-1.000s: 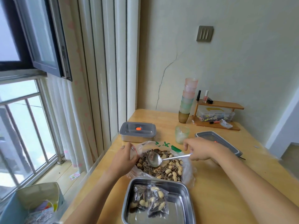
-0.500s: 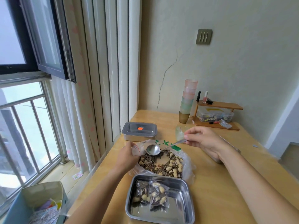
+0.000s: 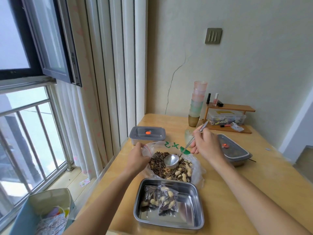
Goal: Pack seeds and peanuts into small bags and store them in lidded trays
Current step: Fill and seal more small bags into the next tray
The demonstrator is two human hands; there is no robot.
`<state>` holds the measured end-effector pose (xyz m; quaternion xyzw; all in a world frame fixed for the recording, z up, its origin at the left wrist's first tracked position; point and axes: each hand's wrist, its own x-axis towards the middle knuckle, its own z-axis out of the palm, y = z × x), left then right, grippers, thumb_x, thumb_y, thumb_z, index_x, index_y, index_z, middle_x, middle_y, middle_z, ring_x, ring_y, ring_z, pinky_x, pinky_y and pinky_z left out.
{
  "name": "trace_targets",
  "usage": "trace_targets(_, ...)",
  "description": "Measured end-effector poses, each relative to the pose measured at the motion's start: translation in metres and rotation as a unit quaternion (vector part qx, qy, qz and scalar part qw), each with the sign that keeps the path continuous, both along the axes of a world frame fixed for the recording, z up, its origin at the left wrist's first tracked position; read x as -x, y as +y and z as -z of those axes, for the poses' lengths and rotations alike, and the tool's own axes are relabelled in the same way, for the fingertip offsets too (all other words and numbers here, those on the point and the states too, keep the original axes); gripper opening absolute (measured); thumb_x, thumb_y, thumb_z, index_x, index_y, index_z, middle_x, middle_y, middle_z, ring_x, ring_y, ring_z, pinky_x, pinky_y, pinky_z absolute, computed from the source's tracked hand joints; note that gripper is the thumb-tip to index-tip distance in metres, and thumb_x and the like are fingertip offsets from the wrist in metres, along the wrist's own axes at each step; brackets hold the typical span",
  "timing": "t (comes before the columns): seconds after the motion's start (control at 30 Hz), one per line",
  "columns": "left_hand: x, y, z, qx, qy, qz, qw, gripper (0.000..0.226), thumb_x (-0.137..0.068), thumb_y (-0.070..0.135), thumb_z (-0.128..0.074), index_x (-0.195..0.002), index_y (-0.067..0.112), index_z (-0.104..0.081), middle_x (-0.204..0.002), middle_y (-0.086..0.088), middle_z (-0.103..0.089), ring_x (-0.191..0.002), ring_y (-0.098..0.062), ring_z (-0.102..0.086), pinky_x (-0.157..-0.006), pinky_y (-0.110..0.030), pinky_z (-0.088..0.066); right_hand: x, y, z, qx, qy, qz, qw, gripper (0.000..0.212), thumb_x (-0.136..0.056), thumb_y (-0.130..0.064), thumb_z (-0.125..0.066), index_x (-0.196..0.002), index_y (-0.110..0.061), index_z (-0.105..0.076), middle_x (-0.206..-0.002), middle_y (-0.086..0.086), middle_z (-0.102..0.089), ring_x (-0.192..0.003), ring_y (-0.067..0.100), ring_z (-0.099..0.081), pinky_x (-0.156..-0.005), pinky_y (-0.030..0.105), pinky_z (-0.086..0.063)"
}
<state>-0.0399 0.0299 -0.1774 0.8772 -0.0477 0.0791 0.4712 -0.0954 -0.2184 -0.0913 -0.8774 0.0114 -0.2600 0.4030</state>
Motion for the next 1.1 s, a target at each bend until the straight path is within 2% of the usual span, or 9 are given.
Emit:
trace_targets(0.13,0.000,-0.005,-0.005,0.004,-0.007,0.004,1.000,0.042,-0.085,0.002,-0.067,-0.123,0.013,-0.054,-0.111,-0.002,-0.063,-0.102,-0.021,-0.063,-0.084,-0.037,-0.056,0.007,0.008,0.000,0.076,0.011,-0.051,0.996,0.028,-0.111,-0.023,-0.036,-0.093,-0.009,-0.053,-0.072,0.005,-0.068,-0.050,0.008,-0.067,-0.051,0.030,-0.060)
trace_targets(0.27,-0.001,-0.013,-0.017,0.005,-0.028,0.022,0.999,0.046,-0.086,0.005,-0.067,-0.129,0.014,-0.054,-0.115,0.002,-0.062,-0.096,-0.011,-0.060,-0.080,-0.031,-0.057,0.015,0.019,0.001,0.103,0.003,-0.085,0.991,0.021,-0.109,-0.022,-0.037,-0.094,-0.018,-0.051,-0.073,0.004,-0.068,-0.054,0.009,-0.068,-0.056,0.036,-0.061)
trace_targets(0.37,-0.002,-0.021,-0.031,0.018,-0.053,0.042,0.998,0.049,-0.088,0.007,-0.067,-0.134,0.015,-0.054,-0.127,0.002,-0.061,-0.110,-0.016,-0.062,-0.088,-0.036,-0.059,0.017,0.025,-0.001,0.114,-0.008,-0.083,0.990,0.021,-0.108,-0.021,-0.037,-0.094,-0.016,-0.052,-0.071,0.006,-0.068,-0.055,0.015,-0.069,-0.058,0.039,-0.060)
trace_targets(0.5,-0.004,-0.033,-0.043,0.016,-0.072,0.075,0.994,0.047,-0.088,0.005,-0.067,-0.133,0.013,-0.055,-0.133,-0.002,-0.061,-0.125,-0.016,-0.055,-0.102,-0.041,-0.054,0.020,0.023,0.004,0.074,-0.003,-0.063,0.995,0.026,-0.109,-0.020,-0.036,-0.090,-0.014,-0.053,-0.069,0.007,-0.068,-0.052,0.012,-0.068,-0.054,0.034,-0.060)
trace_targets(0.63,-0.004,-0.036,-0.041,-0.011,-0.075,0.074,0.994,0.047,-0.089,0.004,-0.067,-0.134,0.011,-0.054,-0.132,-0.004,-0.062,-0.121,-0.019,-0.058,-0.097,-0.037,-0.055,0.019,0.012,0.016,-0.006,0.018,-0.013,1.000,0.030,-0.110,-0.020,-0.038,-0.096,-0.005,-0.060,-0.071,0.009,-0.070,-0.049,0.010,-0.067,-0.048,0.025,-0.055)
trace_targets(0.77,-0.010,-0.021,-0.027,-0.126,-0.005,0.039,0.991,0.044,-0.087,0.006,-0.064,-0.129,0.006,-0.051,-0.119,-0.013,-0.062,-0.105,-0.027,-0.059,-0.085,-0.041,-0.056,0.018,0.003,0.026,-0.068,0.033,0.013,0.997,0.027,-0.108,-0.017,-0.042,-0.097,-0.004,-0.062,-0.070,0.008,-0.072,-0.048,0.013,-0.067,-0.046,0.020,-0.050)
trace_targets(0.9,-0.006,-0.006,-0.017,-0.298,0.042,0.007,0.954,0.045,-0.089,0.024,-0.066,-0.130,0.014,-0.048,-0.138,-0.017,-0.048,-0.128,-0.034,-0.042,-0.102,-0.042,-0.043,0.017,-0.001,0.026,-0.101,0.046,0.013,0.994,0.026,-0.109,-0.020,-0.043,-0.097,-0.006,-0.061,-0.072,0.009,-0.071,-0.049,0.013,-0.067,-0.046,0.018,-0.049)
trace_targets(1.0,0.003,-0.007,-0.014,-0.439,-0.062,-0.006,0.897,0.054,-0.090,0.038,-0.066,-0.137,0.021,-0.046,-0.151,-0.014,-0.030,-0.141,-0.035,-0.028,-0.112,-0.048,-0.032,0.015,0.000,0.023,-0.094,0.047,0.005,0.994,0.024,-0.109,-0.021,-0.042,-0.100,-0.008,-0.060,-0.073,0.009,-0.072,-0.051,0.016,-0.068,-0.048,0.020,-0.050)
trace_targets(1.1,0.009,-0.018,-0.011,-0.471,-0.179,0.045,0.863,0.048,-0.092,0.035,-0.061,-0.135,0.020,-0.047,-0.139,-0.007,-0.046,-0.128,-0.026,-0.042,-0.108,-0.042,-0.035,0.015,0.002,0.020,-0.091,0.050,0.001,0.995,0.023,-0.108,-0.022,-0.043,-0.100,-0.010,-0.060,-0.074,0.008,-0.072,-0.051,0.015,-0.067,-0.048,0.020,-0.050)
